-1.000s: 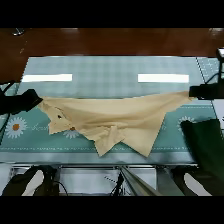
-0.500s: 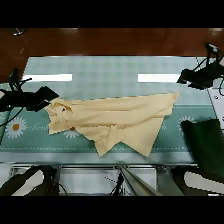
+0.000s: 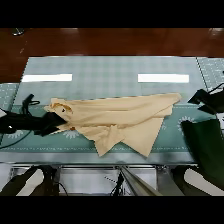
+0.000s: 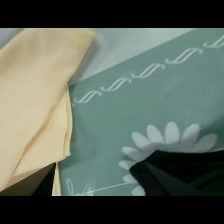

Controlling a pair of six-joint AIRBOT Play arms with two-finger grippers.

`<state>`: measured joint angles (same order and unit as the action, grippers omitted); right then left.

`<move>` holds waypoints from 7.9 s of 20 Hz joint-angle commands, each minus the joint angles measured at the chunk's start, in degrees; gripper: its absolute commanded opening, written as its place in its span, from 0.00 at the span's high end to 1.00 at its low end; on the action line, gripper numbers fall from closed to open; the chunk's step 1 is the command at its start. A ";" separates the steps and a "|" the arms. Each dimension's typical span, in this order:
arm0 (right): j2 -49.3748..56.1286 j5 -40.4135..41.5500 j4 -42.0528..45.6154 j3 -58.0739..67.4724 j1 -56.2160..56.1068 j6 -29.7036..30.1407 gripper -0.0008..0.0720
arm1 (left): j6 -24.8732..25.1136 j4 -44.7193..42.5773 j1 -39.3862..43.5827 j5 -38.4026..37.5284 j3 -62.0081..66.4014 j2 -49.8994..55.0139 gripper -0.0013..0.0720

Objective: Fold the shirts.

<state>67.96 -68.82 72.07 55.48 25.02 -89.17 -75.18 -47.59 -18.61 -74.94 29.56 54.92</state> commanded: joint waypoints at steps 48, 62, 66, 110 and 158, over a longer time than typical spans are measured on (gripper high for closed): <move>23.23 2.23 -18.12 19.67 -14.47 10.80 0.96 | 10.10 25.77 31.61 21.66 5.70 9.27 0.95; -9.66 -8.15 -10.45 62.69 -14.95 9.46 0.96 | -7.69 3.43 2.38 12.09 92.56 -0.96 0.95; -20.61 -11.69 -2.89 62.60 -14.95 8.70 0.96 | -11.80 -9.77 2.38 12.46 93.57 -8.41 0.95; 26.84 -14.62 -12.52 36.39 -5.42 5.46 0.12 | -9.92 -23.82 3.72 -14.03 44.54 23.41 0.02; 12.83 4.68 -25.11 -9.81 8.31 16.44 0.13 | 9.14 10.36 3.06 18.88 -10.67 3.26 0.95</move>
<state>76.73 -61.71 47.35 43.13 33.36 -73.89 -66.08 -38.09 -15.57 -56.05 18.83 58.13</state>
